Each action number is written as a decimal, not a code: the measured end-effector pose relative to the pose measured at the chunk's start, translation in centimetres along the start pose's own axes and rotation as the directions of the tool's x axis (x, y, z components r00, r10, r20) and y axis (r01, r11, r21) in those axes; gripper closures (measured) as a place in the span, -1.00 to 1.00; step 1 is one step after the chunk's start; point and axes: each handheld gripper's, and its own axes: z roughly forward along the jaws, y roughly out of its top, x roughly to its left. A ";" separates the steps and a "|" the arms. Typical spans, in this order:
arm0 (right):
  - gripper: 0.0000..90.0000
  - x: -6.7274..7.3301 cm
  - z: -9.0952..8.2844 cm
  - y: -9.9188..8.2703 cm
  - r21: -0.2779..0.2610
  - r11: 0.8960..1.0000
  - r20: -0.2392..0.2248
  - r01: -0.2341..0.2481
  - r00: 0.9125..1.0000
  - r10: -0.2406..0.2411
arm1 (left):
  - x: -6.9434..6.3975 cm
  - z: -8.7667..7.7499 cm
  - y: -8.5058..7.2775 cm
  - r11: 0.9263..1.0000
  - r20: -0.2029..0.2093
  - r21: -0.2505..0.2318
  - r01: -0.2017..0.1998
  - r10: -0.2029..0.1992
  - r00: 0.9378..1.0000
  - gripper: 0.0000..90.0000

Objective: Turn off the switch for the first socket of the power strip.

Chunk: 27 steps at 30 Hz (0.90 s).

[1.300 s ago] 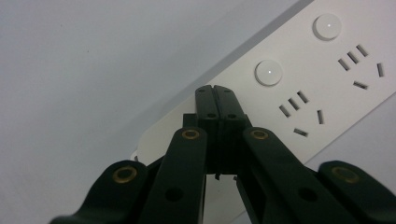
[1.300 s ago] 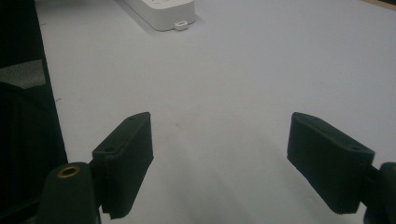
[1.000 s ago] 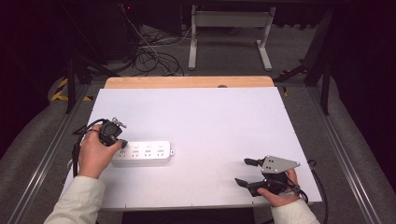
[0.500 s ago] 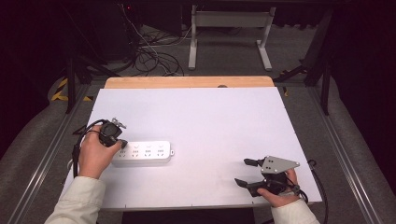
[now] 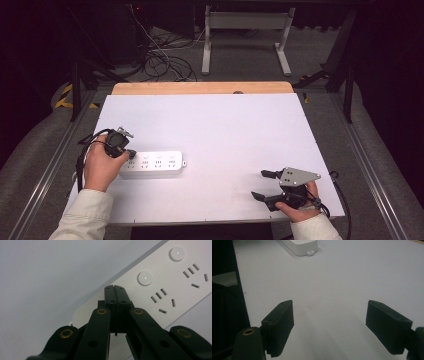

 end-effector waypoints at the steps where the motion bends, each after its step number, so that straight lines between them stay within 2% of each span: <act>1: -0.49 0.0 0.0 0.0 0.000 1.000 0.000 0.000 1.000 0.000 | -0.1 0.0 0.0 1.000 -0.005 0.000 -0.001 0.001 1.000 1.00; 4: -0.49 0.0 0.0 0.0 0.001 1.000 0.000 0.000 1.000 0.000 | -0.2 0.1 0.0 1.000 -0.018 0.005 -0.005 0.005 1.000 1.00; 8: -0.49 0.0 0.0 0.0 0.003 1.000 0.000 0.002 1.000 -0.002 | -0.2 0.1 -0.2 1.000 -0.013 -0.010 0.001 -0.001 1.000 1.00; 11: -0.49 0.0 -0.1 0.0 0.001 1.000 0.001 0.000 1.000 0.000 | 0.2 -0.5 -0.5 0.998 0.007 -0.050 0.032 -0.032 0.999 1.00; 13: -0.49 0.0 -0.1 0.0 0.000 1.000 0.000 -0.001 1.000 0.001 | 0.2 -1.2 -0.6 0.997 -0.007 -0.078 0.028 -0.029 1.000 1.00; 14: -0.49 -0.1 0.0 0.0 0.000 1.000 0.001 -0.001 1.000 0.001 | 0.1 -1.5 -0.6 0.995 0.011 -0.094 0.039 -0.038 0.999 1.00; 16: -0.49 -0.1 0.0 0.0 0.003 1.000 0.000 -0.004 1.000 0.004 | 0.0 -2.1 -0.5 0.993 -0.002 -0.113 0.020 -0.020 1.000 1.00; 19: -0.49 -0.1 0.1 0.0 0.005 1.000 0.000 -0.002 1.000 0.002 | -0.4 -2.4 -0.4 0.993 0.004 -0.116 0.010 -0.009 1.000 1.00; 27: -0.49 -0.1 0.0 0.0 0.001 1.000 0.002 -0.001 1.000 0.001 | -0.6 -3.1 -0.5 0.990 0.032 -0.137 0.012 -0.008 0.999 1.00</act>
